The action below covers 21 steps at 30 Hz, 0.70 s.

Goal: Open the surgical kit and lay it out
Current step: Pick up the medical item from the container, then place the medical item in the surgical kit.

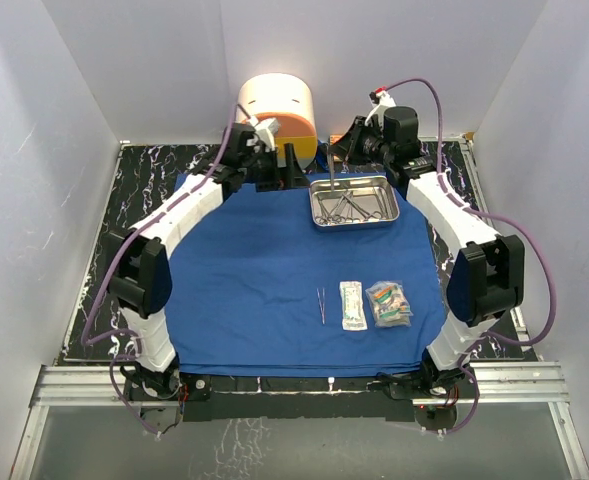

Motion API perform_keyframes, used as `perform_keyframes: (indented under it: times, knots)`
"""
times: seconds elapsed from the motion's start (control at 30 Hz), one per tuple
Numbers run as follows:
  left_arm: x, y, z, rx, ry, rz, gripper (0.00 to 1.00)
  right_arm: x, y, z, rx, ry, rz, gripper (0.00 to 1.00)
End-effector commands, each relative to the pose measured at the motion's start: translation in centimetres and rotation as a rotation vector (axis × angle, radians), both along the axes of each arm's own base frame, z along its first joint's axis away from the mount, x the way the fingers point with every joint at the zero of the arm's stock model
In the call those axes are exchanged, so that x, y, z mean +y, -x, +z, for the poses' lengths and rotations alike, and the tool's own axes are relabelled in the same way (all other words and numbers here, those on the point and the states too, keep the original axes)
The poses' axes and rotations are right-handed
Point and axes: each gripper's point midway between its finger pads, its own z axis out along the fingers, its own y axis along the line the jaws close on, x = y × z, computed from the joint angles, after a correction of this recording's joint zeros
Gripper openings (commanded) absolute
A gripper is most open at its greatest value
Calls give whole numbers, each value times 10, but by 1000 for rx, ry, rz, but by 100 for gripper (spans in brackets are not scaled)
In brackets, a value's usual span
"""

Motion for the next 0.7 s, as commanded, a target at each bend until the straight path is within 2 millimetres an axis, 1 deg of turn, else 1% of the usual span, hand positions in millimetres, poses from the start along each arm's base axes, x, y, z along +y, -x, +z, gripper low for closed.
perform_keyframes:
  times: [0.0, 0.07, 0.27, 0.3, 0.4, 0.53, 0.67]
  knots:
    - [-36, 11, 27, -100, -30, -84, 82, 1, 6, 41, -61, -113, -61, 0]
    - [-48, 10, 31, -108, -25, -92, 81, 1, 9, 37, -47, -118, -63, 0]
    - [-68, -3, 32, -107, -25, -63, 74, 3, 16, 33, -18, -143, -60, 0]
    - [-70, -6, 29, -106, -32, -57, 73, 3, 16, 32, -11, -147, -63, 0]
    - [-73, -12, 26, -105, -39, -43, 68, 5, 17, 31, 0, -155, -58, 0]
    - [-75, -17, 24, -111, -55, -26, 59, 9, 18, 29, 9, -165, -47, 0]
    - [-76, -18, 23, -109, -53, -27, 52, 12, 18, 29, 8, -166, -36, 0]
